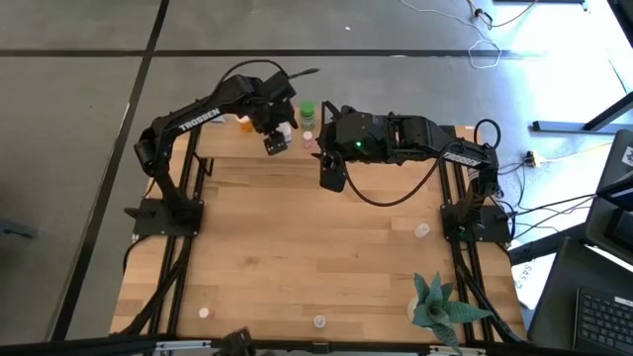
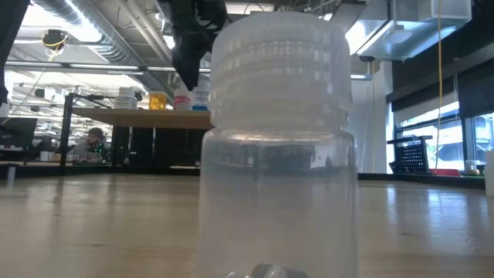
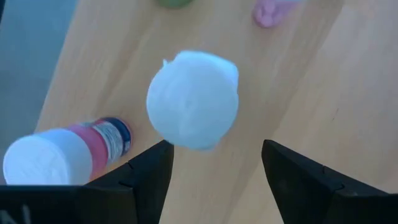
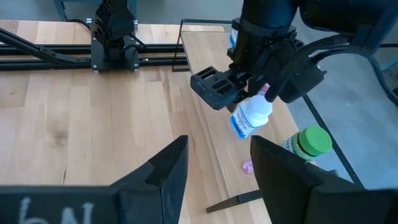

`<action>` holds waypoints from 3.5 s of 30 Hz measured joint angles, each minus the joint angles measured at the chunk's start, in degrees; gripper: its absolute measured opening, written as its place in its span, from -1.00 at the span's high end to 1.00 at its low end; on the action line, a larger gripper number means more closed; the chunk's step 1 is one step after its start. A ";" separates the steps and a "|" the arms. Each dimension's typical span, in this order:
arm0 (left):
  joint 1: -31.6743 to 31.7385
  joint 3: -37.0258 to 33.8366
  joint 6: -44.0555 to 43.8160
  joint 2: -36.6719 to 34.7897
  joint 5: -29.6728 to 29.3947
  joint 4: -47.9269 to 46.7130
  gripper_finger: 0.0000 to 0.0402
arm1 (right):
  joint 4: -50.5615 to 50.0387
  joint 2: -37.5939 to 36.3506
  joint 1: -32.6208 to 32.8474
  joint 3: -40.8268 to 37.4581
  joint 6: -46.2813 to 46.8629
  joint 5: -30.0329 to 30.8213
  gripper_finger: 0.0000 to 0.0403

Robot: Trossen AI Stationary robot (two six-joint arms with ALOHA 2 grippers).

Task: Pick and place medicine bottles onto shelf by color
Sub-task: Put the white pill bottle on the shelf, then put the bottom transparent pill bottle on the shelf

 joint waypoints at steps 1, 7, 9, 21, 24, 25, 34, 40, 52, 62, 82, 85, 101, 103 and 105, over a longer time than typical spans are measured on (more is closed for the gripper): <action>-0.09 0.00 -0.29 0.00 0.30 -0.61 -0.18 | 0.01 0.00 0.00 0.00 0.00 0.01 0.13; -1.52 0.00 -2.20 -1.73 2.70 -4.79 -0.19 | 0.01 0.00 0.00 0.00 -0.01 0.01 0.13; -2.21 0.00 -2.76 -2.45 2.67 -5.19 -0.18 | 0.01 0.00 0.00 0.00 0.00 0.03 0.13; -3.00 0.04 0.31 -1.91 5.52 -2.15 -0.14 | 0.01 0.00 0.00 0.00 0.00 0.03 0.13; -2.46 0.04 0.72 -1.24 6.09 -1.79 -0.11 | 0.01 0.00 0.00 0.00 0.00 0.03 0.13; -2.37 0.04 1.31 -0.76 6.27 -1.36 -0.11 | 0.02 0.00 0.00 0.00 0.00 0.03 0.13; -1.97 0.02 3.75 0.38 6.53 2.26 -0.09 | 0.03 0.00 0.00 0.00 0.00 0.02 0.13; -1.75 0.02 3.99 0.37 3.12 2.30 -0.07 | 0.03 0.00 0.00 0.00 0.00 0.01 0.13; -1.27 0.02 6.38 0.37 -0.02 6.66 -0.06 | 0.04 0.00 0.00 0.00 0.00 0.03 0.13; -0.35 0.02 9.13 0.37 -0.69 9.01 -0.04 | 0.05 0.00 0.00 0.00 0.00 0.03 0.13; -8.03 0.02 1.77 -9.35 -2.61 -2.42 -0.04 | 0.05 0.00 0.00 0.00 0.00 0.01 0.13; -10.69 0.02 -1.14 -11.37 -2.68 -6.00 -0.04 | 0.05 0.00 0.00 0.00 0.00 0.01 0.13; -28.45 0.01 -17.76 -19.93 -3.08 -15.96 -0.04 | 0.05 0.00 0.00 0.00 0.00 -0.01 0.13; -31.01 0.06 -20.29 -20.54 -3.10 -16.40 -0.04 | 0.11 0.00 0.02 0.00 -0.01 0.01 0.13; -33.34 -0.09 -22.54 -21.83 -3.07 -17.55 -0.04 | 0.11 0.00 0.00 0.00 0.00 -0.01 0.13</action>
